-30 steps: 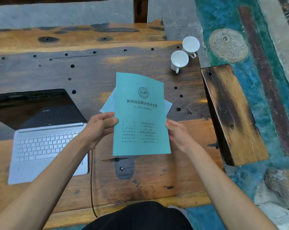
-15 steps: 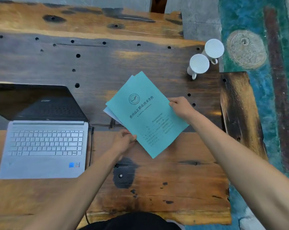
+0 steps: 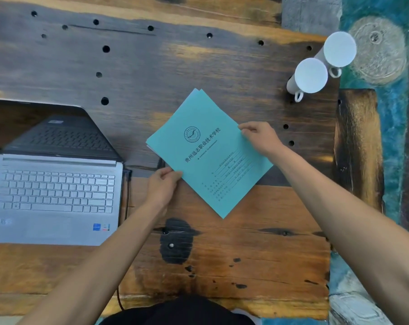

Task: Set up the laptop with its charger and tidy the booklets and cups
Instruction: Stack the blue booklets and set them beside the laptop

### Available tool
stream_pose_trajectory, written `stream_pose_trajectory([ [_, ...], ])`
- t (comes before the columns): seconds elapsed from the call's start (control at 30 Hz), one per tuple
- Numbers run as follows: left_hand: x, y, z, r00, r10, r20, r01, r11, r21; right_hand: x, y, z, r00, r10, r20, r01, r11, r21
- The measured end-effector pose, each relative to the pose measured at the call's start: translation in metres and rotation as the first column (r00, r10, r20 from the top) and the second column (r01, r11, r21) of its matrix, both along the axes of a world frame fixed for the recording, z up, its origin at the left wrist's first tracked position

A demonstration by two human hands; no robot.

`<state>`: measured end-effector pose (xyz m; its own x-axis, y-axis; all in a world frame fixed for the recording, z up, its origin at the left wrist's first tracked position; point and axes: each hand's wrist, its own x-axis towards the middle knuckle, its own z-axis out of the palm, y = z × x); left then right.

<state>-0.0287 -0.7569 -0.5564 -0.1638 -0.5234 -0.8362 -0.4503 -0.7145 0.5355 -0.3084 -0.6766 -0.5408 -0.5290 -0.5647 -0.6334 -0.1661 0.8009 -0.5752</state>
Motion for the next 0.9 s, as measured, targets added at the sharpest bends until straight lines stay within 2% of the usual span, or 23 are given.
stream_pose_trajectory([
  [0.1,-0.006,-0.009,0.004,0.986,0.157,-0.06,-0.153,0.986,0.066,0.0,-0.007,-0.002,0.998,0.049,-0.048,-0.052,0.997,-0.062],
  [0.2,-0.009,-0.012,0.007,0.968,0.222,-0.115,-0.199,0.962,0.188,0.002,-0.011,-0.008,0.995,0.082,-0.059,-0.085,0.995,-0.056],
  [0.3,-0.011,-0.015,0.01,0.956,0.242,-0.165,-0.196,0.947,0.253,0.002,-0.008,-0.013,0.998,0.033,-0.058,-0.036,0.998,-0.049],
  [0.43,-0.028,-0.01,0.017,0.97,0.202,-0.135,-0.192,0.977,0.088,0.001,-0.005,-0.015,0.999,0.006,-0.044,-0.009,0.997,-0.083],
  [0.53,-0.033,-0.004,0.025,0.956,0.22,-0.195,-0.212,0.975,0.06,0.004,-0.004,-0.014,0.999,-0.035,0.012,0.036,0.994,-0.107],
  [0.63,-0.024,-0.003,0.036,0.966,0.094,-0.241,-0.1,0.995,-0.011,0.003,0.0,-0.008,0.997,-0.039,0.066,0.046,0.993,-0.11],
  [0.73,-0.014,-0.002,0.055,0.955,-0.045,-0.294,0.021,0.996,-0.083,-0.007,0.007,0.005,0.977,-0.039,0.208,0.062,0.993,-0.104],
  [0.83,-0.004,-0.002,0.078,0.917,-0.2,-0.345,0.151,0.975,-0.162,-0.016,0.023,0.028,0.942,0.014,0.336,0.032,0.991,-0.13],
  [0.9,0.002,0.0,0.093,0.883,-0.28,-0.377,0.212,0.954,-0.21,-0.016,0.035,0.043,0.93,0.069,0.36,-0.009,0.986,-0.166],
])
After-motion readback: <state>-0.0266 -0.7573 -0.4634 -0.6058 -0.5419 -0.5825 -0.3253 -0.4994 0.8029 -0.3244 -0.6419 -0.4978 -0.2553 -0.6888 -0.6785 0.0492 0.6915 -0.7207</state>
